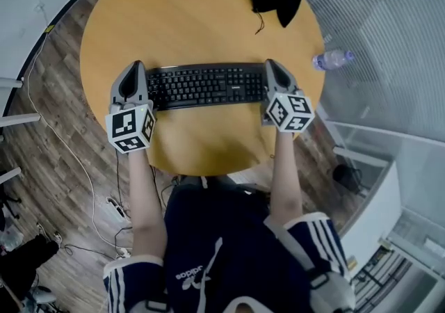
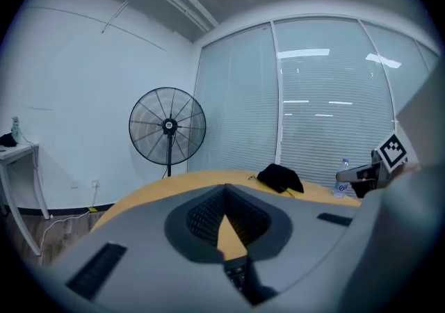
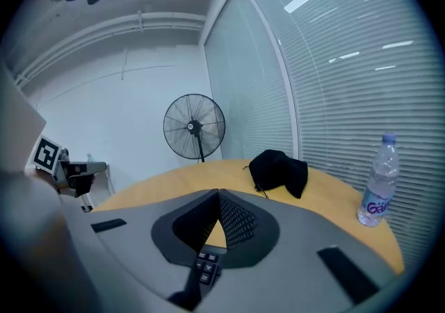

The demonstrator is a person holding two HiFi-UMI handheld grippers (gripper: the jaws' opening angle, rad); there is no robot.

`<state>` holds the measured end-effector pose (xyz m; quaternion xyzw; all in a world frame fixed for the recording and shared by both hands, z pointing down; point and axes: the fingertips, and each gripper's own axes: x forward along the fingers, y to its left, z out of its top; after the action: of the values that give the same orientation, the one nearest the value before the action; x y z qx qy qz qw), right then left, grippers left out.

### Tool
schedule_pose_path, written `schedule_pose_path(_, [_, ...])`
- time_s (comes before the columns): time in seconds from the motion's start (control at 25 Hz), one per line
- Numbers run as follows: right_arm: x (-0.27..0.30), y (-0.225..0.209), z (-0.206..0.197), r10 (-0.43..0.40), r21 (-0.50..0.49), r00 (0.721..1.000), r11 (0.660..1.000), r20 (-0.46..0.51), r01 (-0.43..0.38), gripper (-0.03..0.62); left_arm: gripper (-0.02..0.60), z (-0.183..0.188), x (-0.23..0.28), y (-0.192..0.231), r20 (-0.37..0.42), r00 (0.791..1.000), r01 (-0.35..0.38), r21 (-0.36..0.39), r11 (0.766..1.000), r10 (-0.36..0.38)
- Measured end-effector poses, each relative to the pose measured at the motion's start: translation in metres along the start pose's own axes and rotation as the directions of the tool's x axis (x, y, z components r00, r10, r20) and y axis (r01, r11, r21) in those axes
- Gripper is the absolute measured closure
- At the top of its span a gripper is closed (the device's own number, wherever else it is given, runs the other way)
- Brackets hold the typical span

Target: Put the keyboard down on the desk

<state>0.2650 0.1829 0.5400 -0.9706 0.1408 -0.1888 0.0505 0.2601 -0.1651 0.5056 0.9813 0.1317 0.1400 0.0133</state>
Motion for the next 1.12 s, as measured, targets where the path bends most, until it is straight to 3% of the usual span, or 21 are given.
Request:
schedule_pose_path(0.28, [-0.055, 0.047, 0.071, 0.047, -0.056, 0.99, 0.998, 0.13, -0.04, 0.591, 0.58, 0.073, -0.042, -0.018, 0.132, 0.99, 0.042, 0.044, 0.998, -0.048])
schedule_pose_path(0.6, [-0.13, 0.088, 0.11, 0.069, -0.109, 0.975, 0.993, 0.213, -0.046, 0.591, 0.58, 0.132, -0.116, -0.045, 0.256, 0.961, 0.093, 0.073, 0.993, -0.109])
schedule_pose_path(0.88, [-0.186, 0.118, 0.117, 0.074, -0.159, 0.969, 0.987, 0.237, -0.037, 0.591, 0.58, 0.143, -0.165, -0.071, 0.292, 0.941, 0.144, 0.112, 0.983, -0.171])
schedule_pose_path(1.12, [-0.222, 0.143, 0.107, 0.093, -0.144, 0.963, 0.988, 0.254, -0.058, 0.591, 0.58, 0.135, -0.202, -0.079, 0.305, 0.933, 0.158, 0.121, 0.98, -0.189])
